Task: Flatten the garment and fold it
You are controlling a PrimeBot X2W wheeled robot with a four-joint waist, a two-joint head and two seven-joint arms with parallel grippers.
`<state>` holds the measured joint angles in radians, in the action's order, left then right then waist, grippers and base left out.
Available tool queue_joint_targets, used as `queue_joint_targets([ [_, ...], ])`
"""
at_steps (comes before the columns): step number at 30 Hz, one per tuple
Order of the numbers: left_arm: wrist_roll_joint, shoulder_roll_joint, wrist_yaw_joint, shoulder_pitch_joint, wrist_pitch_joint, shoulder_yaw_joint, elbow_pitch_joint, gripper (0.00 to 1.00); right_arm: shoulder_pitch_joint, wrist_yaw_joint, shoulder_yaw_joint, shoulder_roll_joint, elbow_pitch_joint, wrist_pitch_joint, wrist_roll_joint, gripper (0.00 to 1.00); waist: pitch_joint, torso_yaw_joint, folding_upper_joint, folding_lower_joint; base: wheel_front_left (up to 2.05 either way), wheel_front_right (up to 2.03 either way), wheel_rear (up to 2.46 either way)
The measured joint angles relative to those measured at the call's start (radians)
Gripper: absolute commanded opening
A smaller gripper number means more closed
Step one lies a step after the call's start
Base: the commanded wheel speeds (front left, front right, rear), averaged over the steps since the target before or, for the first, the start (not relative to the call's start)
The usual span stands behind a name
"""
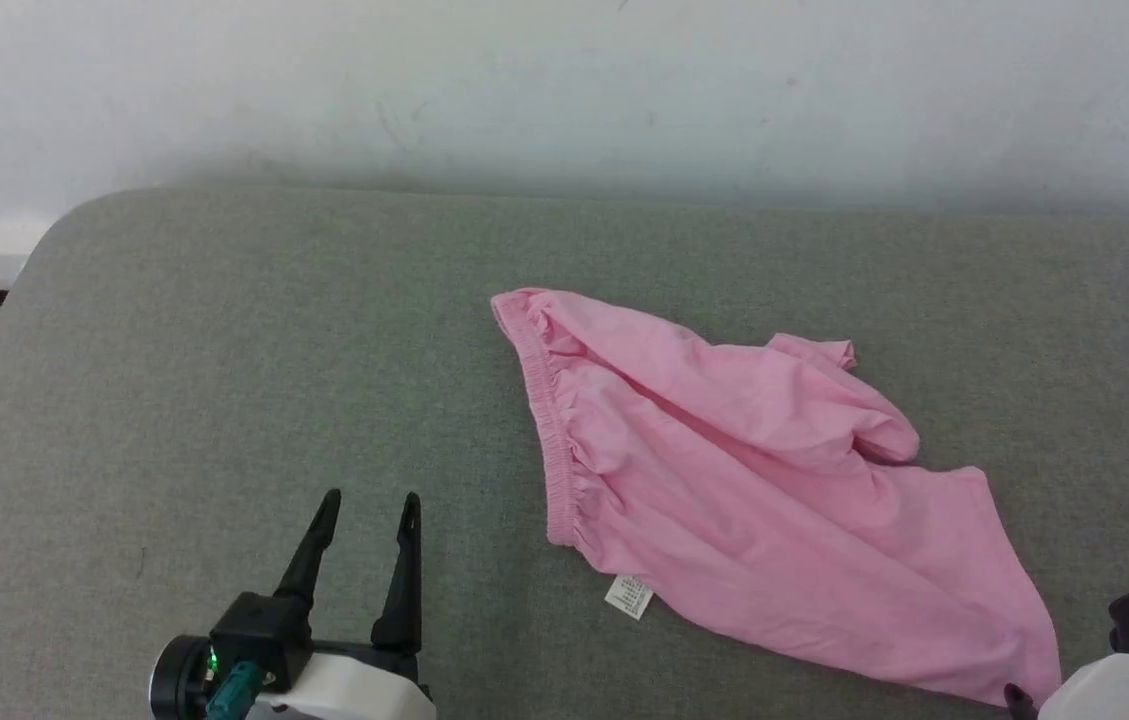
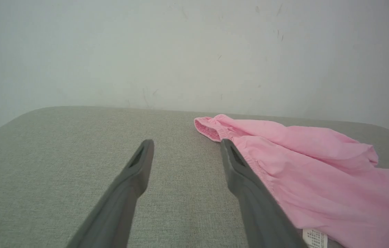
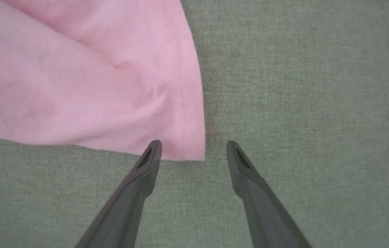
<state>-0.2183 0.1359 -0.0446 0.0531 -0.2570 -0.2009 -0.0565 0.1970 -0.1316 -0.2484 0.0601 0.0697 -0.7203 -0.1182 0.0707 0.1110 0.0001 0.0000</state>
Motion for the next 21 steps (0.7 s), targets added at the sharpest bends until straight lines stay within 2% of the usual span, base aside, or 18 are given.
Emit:
queue_joint_targets([
  [5,0.0,-0.003,0.002,-0.009,0.0,0.0,-0.004,1.0,0.001,0.0,-0.005,-0.005,-0.018,-0.005,-0.002,1.0,0.017,0.012,0.0,0.0,0.0,0.0,0.0],
  [13,0.008,-0.006,0.01,-0.02,0.0,0.001,-0.006,1.0,-0.015,0.0,0.005,-0.003,-0.061,0.045,-0.033,1.0,0.038,0.013,-0.0001,0.0,0.0,0.0,0.0],
  [14,0.009,-0.006,0.014,-0.02,0.0,0.001,-0.009,1.0,-0.018,0.0,0.008,-0.002,-0.066,0.05,-0.034,0.86,0.039,0.012,0.0,0.0,0.0,0.0,0.0],
  [15,0.009,-0.006,0.016,-0.02,0.0,0.001,-0.011,1.0,-0.02,0.0,0.01,-0.002,-0.07,0.058,-0.037,0.0,0.039,0.011,0.0,0.0,0.0,0.0,0.0],
  [21,0.009,-0.004,0.036,-0.02,0.003,-0.012,-0.04,1.0,-0.038,0.0,0.012,-0.009,-0.08,0.117,-0.039,0.0,0.022,-0.004,0.0,0.0,0.0,0.0,0.0],
])
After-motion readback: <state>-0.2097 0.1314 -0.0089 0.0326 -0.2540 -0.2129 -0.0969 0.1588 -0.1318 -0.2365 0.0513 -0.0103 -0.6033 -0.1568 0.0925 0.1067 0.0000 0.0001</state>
